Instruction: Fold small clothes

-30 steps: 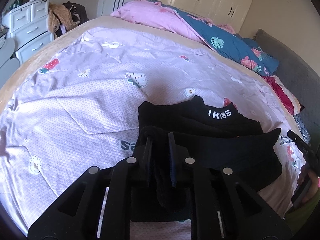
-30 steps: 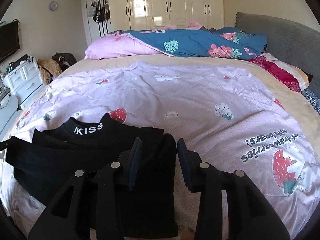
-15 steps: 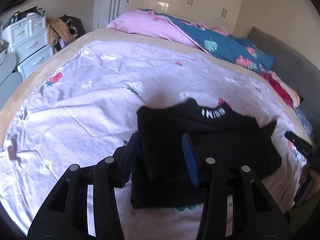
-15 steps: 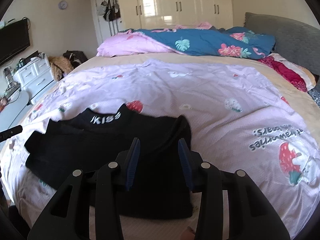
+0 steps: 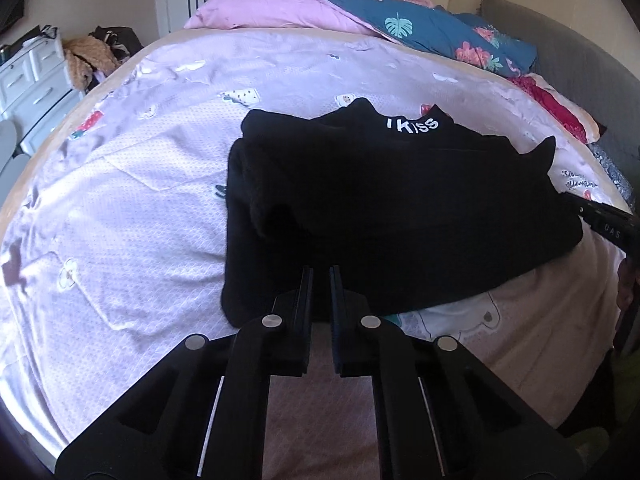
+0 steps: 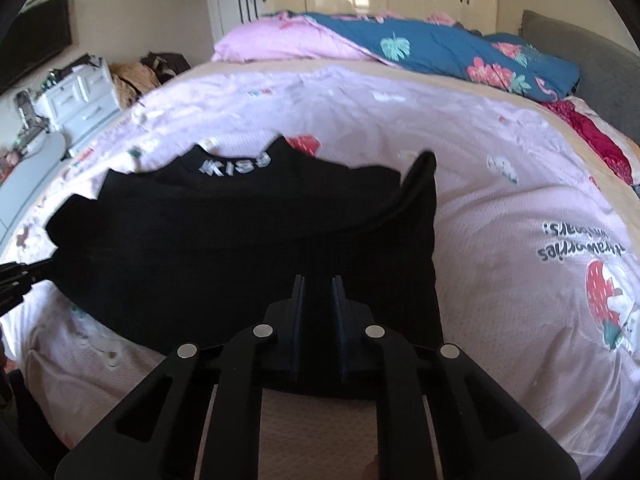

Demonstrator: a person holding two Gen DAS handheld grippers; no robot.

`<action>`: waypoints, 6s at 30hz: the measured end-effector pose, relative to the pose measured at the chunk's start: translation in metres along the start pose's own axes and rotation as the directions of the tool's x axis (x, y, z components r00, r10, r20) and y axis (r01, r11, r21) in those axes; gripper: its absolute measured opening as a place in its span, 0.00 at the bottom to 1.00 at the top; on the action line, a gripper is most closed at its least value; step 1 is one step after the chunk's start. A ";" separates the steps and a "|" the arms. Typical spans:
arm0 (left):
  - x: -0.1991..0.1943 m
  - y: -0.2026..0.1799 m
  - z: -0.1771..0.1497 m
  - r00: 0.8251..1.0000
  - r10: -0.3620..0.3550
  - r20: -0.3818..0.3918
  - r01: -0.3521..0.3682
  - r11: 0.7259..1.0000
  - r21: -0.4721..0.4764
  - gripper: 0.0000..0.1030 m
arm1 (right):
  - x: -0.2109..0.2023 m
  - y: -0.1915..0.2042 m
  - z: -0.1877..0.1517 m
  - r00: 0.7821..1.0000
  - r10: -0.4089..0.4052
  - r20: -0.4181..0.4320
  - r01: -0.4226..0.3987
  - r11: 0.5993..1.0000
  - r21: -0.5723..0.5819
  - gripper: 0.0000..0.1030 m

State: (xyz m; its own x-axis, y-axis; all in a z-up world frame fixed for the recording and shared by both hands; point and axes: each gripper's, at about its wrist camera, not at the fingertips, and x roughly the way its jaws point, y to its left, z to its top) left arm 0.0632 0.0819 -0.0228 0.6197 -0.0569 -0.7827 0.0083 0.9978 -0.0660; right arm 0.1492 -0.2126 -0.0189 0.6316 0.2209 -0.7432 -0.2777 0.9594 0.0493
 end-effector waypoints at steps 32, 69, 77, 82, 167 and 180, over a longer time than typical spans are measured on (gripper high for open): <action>0.024 0.063 0.115 0.961 0.021 0.276 0.055 0.963 -0.265 0.25 | 0.083 -0.054 0.079 0.998 -0.057 0.040 0.050 0.985 0.162 0.11; 0.049 0.072 0.113 0.970 0.020 0.243 0.031 0.979 -0.204 0.04 | 0.042 -0.089 0.081 0.981 -0.033 0.193 -0.014 0.971 0.238 0.06; 0.068 0.069 0.111 0.978 0.057 0.199 -0.018 0.981 -0.193 0.04 | 0.059 -0.088 0.078 0.983 -0.087 0.160 0.048 0.972 0.231 0.06; 0.076 0.071 0.108 0.984 0.061 0.165 -0.027 0.979 -0.201 0.04 | 0.071 -0.085 0.074 0.986 -0.120 0.118 0.091 0.970 0.225 0.06; -0.015 0.094 -0.012 0.979 0.202 0.013 -0.190 0.937 -0.293 0.91 | -0.001 0.168 -0.021 0.993 0.116 0.007 -0.108 0.938 -0.330 0.93; -0.006 0.106 0.007 0.978 0.206 0.020 -0.188 0.928 -0.323 0.91 | 0.030 0.229 -0.031 0.996 0.089 -0.002 -0.079 0.873 -0.480 0.93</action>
State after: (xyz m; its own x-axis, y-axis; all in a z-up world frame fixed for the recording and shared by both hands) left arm 0.0657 0.1882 -0.0210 0.6235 0.1501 -0.7673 -0.3623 0.9251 -0.1134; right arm 0.0822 0.0089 -0.0506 0.6028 0.3053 -0.7371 -0.6403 0.7364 -0.2186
